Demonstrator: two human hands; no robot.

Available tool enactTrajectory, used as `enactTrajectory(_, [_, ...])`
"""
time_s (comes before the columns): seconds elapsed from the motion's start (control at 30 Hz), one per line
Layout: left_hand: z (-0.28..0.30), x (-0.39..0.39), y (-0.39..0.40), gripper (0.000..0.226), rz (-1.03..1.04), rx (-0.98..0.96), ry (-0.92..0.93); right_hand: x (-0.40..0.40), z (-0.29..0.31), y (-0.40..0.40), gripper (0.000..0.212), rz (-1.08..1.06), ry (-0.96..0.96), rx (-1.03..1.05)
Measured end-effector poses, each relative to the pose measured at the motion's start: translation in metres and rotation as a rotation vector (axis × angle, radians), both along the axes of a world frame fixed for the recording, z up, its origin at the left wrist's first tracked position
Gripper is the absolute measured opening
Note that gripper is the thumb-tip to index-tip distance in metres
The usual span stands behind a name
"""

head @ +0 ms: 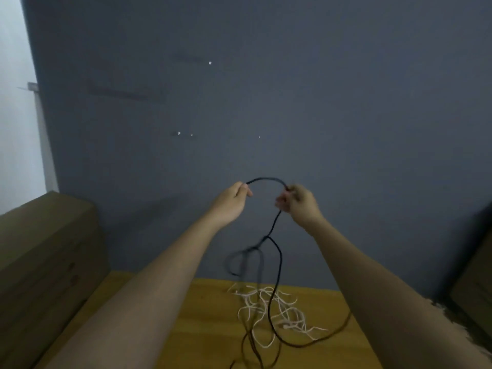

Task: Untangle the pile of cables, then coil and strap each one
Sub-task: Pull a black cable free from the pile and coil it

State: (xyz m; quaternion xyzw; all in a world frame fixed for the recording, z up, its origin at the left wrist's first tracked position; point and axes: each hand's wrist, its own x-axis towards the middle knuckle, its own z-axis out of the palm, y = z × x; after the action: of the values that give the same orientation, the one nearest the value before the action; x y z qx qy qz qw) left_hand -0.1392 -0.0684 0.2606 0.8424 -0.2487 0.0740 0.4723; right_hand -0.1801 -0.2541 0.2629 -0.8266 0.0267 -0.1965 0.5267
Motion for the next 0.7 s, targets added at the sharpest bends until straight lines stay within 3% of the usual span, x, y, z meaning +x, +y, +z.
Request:
enactTrajectory(0.1, [-0.009,0.004,0.001,0.03,0.014,-0.13,0.027,0.007,0.027,0.014,0.02,0.024,-0.329,0.143])
enactTrajectory(0.17, [-0.02,0.005,0.004,0.033,-0.009,-0.121,0.042,0.006,0.019,0.017,0.023,0.004,-0.379,0.163])
enactTrajectory(0.3, [-0.057,0.0,0.013,0.028,-0.033,-0.04,0.094,-0.001,-0.049,0.005,0.017,0.003,0.063,-0.037])
enactTrajectory(0.4, [-0.084,-0.004,0.02,0.025,-0.069,-0.088,0.169,-0.01,-0.066,0.006,0.013,-0.056,-0.09,0.11])
enactTrajectory(0.47, [-0.1,-0.008,0.022,0.025,-0.082,-0.149,0.233,-0.013,-0.079,0.01,0.012,-0.095,-0.141,0.06])
enactTrajectory(0.7, [-0.181,-0.032,0.034,0.024,-0.055,-0.092,0.439,-0.05,-0.229,0.011,0.015,0.021,0.311,-0.113])
